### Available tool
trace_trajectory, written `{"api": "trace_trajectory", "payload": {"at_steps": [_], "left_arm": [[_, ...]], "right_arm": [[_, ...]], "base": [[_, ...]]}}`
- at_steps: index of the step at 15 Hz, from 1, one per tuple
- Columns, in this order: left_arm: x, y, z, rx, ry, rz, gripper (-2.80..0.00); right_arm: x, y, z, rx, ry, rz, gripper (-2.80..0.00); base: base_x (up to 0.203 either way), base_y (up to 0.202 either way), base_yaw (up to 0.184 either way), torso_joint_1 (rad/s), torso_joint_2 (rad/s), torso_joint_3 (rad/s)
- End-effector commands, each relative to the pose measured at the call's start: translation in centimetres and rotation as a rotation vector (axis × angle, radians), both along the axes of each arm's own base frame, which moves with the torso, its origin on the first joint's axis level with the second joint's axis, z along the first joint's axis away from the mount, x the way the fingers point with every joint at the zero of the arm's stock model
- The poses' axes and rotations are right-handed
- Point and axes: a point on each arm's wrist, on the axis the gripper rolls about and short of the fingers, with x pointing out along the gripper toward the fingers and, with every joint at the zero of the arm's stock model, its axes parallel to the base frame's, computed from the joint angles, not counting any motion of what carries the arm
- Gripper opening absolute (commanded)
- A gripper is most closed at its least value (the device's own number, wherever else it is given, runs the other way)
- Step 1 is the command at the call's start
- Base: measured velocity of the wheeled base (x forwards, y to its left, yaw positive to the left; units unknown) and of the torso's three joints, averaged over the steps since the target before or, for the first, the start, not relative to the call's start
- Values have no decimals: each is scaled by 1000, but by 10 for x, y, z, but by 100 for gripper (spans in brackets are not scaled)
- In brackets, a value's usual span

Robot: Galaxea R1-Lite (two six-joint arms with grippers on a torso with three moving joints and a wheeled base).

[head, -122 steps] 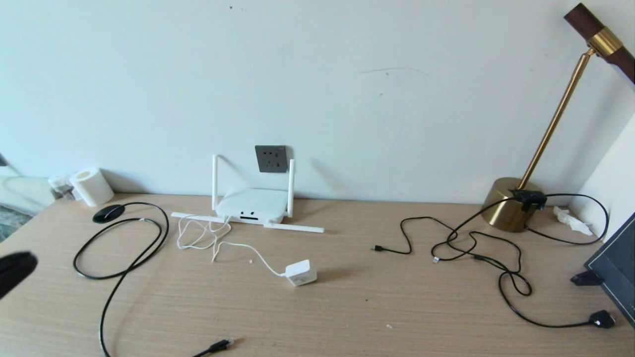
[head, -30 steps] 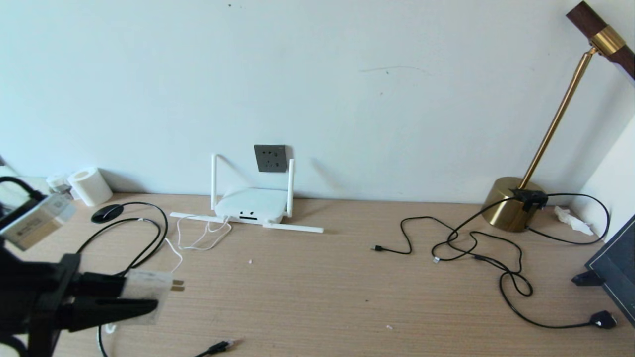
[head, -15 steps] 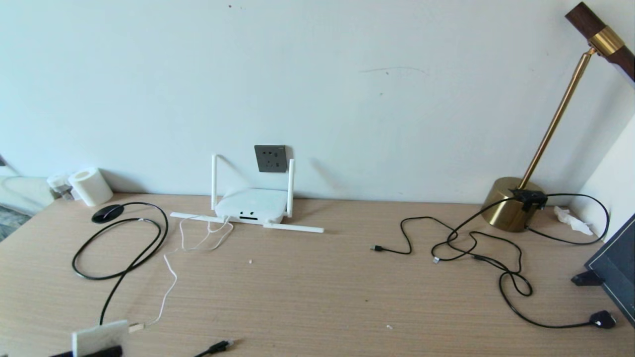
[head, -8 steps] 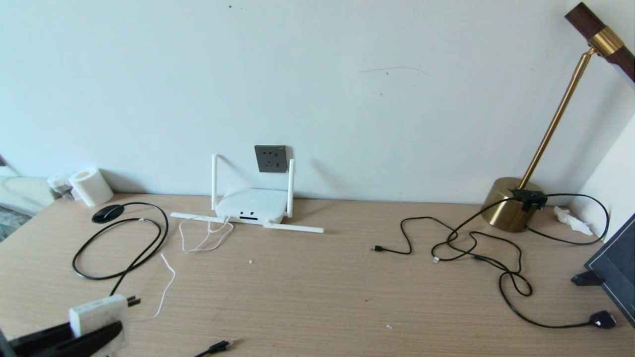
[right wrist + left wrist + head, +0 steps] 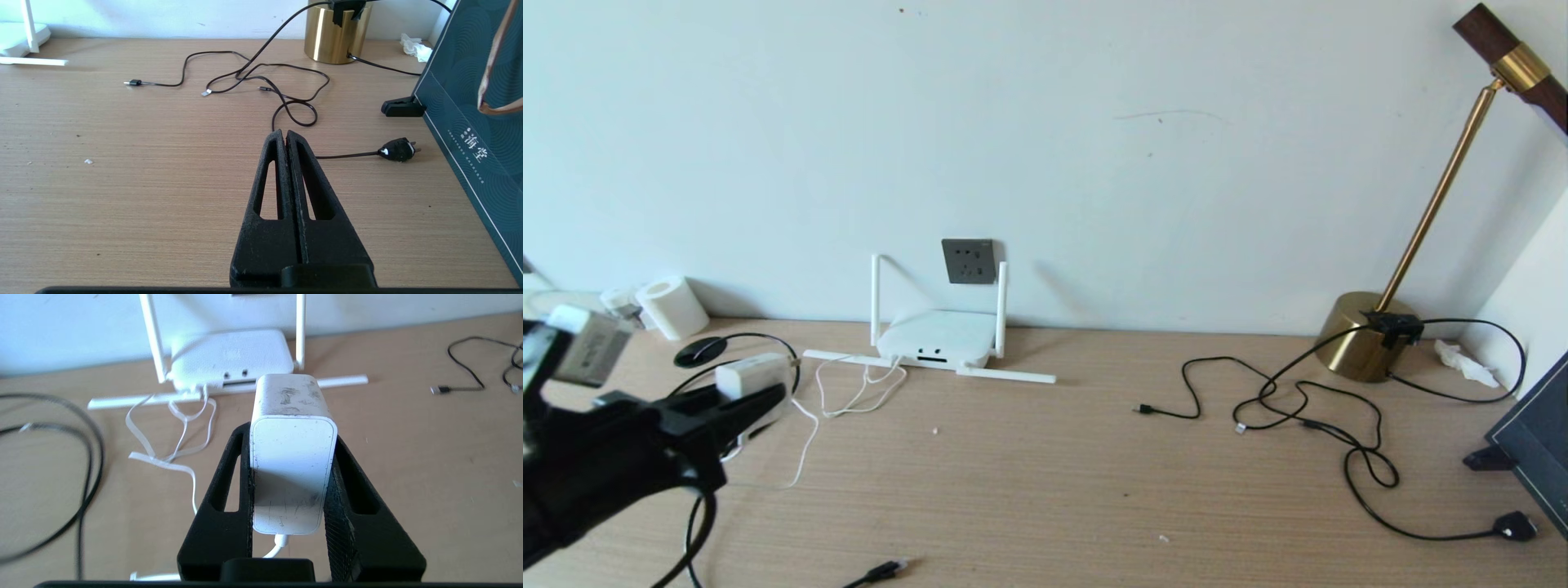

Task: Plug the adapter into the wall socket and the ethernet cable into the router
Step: Align plug and socket

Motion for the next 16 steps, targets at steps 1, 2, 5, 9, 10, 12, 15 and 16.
{"api": "trace_trajectory", "payload": {"at_steps": [1, 2, 5, 9, 10, 12, 15, 16], "left_arm": [[55, -18, -35, -5, 43, -40, -280], [75, -23, -47, -18, 33, -41, -280], [144, -34, -69, -76, -77, -29, -280], [220, -35, -70, -120, -322, 12, -280], [228, -36, -72, -125, -342, 18, -280], [239, -40, -81, -130, -349, 17, -280], [248, -65, -91, -136, -350, -17, -280], [250, -75, -92, -129, -360, -10, -280]], "right_arm": [[0, 0, 0, 0, -1, 0, -280], [0, 0, 0, 0, -1, 0, -280], [0, 0, 0, 0, -1, 0, -280], [0, 0, 0, 0, -1, 0, -280], [0, 0, 0, 0, -1, 0, -280], [0, 0, 0, 0, -1, 0, -280], [0, 0, 0, 0, -1, 0, -280], [0, 0, 0, 0, -1, 0, -280]], "base": [[0, 0, 0, 0, 0, 0], [0, 0, 0, 0, 0, 0], [0, 0, 0, 0, 0, 0], [0, 0, 0, 0, 0, 0], [0, 0, 0, 0, 0, 0], [0, 0, 0, 0, 0, 0], [0, 0, 0, 0, 0, 0], [0, 0, 0, 0, 0, 0]]}}
